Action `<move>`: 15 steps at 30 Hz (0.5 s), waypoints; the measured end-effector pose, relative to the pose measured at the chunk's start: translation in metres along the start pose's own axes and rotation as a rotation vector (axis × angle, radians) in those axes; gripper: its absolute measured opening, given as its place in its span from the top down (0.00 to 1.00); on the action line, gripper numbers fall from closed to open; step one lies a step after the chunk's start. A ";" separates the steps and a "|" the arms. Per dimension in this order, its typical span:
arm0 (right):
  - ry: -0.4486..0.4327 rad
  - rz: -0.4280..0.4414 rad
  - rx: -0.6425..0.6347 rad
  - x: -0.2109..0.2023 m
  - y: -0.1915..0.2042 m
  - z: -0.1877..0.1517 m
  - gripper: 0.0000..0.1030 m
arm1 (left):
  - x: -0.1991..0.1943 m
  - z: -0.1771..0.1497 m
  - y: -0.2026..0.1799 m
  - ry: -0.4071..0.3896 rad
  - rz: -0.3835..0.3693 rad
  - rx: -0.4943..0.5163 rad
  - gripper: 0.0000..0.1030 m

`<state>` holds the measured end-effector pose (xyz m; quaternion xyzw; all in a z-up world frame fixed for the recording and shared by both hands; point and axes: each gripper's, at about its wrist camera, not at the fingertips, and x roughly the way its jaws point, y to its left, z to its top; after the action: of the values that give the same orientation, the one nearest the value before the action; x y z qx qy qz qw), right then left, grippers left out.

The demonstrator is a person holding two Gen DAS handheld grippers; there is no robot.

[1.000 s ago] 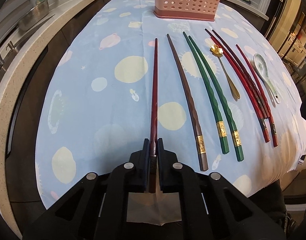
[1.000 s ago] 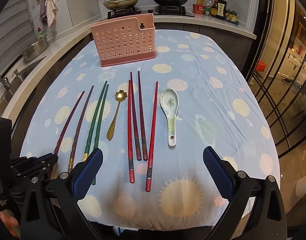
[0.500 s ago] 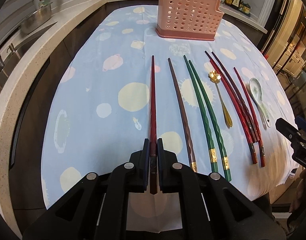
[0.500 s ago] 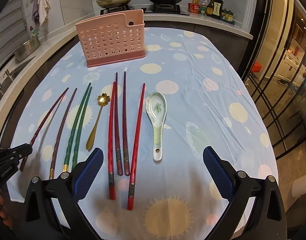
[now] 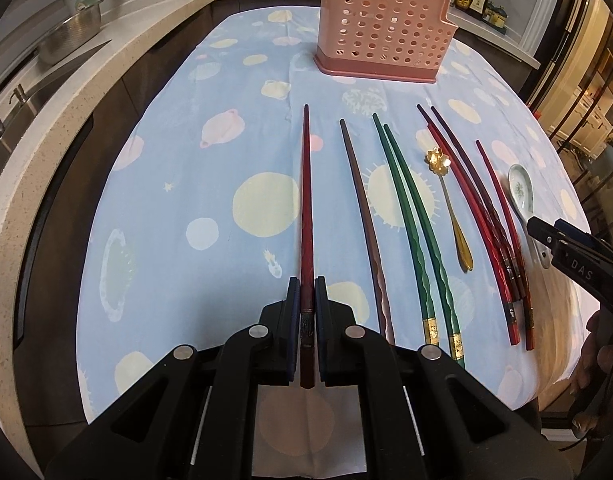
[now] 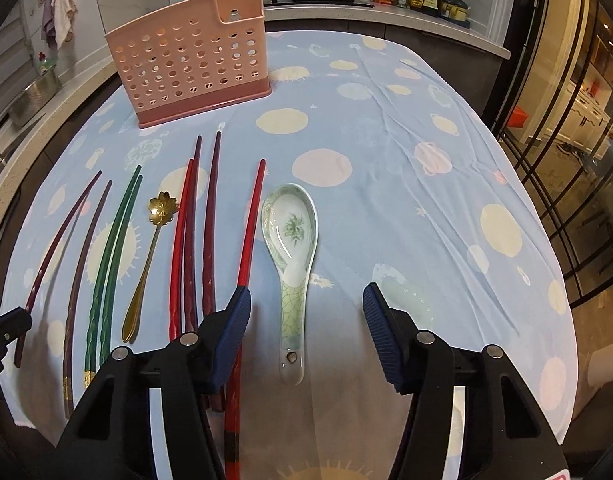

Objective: Organize utensils
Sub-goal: 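Grasp the white ceramic spoon handle with the right tool while the left holds the chopstick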

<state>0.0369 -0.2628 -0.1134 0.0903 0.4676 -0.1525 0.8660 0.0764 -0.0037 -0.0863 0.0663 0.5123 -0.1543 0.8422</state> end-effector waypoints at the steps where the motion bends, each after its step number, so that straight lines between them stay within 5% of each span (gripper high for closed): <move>1: 0.005 -0.001 -0.001 0.003 0.000 0.000 0.48 | 0.001 0.000 0.000 0.002 0.000 0.001 0.93; 10: 0.026 0.011 -0.004 0.015 -0.004 -0.007 0.59 | 0.006 0.000 -0.002 0.017 0.002 0.002 0.93; 15: 0.032 0.029 -0.017 0.009 -0.002 -0.009 0.86 | 0.000 -0.002 -0.005 0.004 -0.001 0.008 0.93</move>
<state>0.0337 -0.2635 -0.1262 0.0924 0.4813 -0.1345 0.8612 0.0732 -0.0079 -0.0867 0.0698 0.5134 -0.1566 0.8408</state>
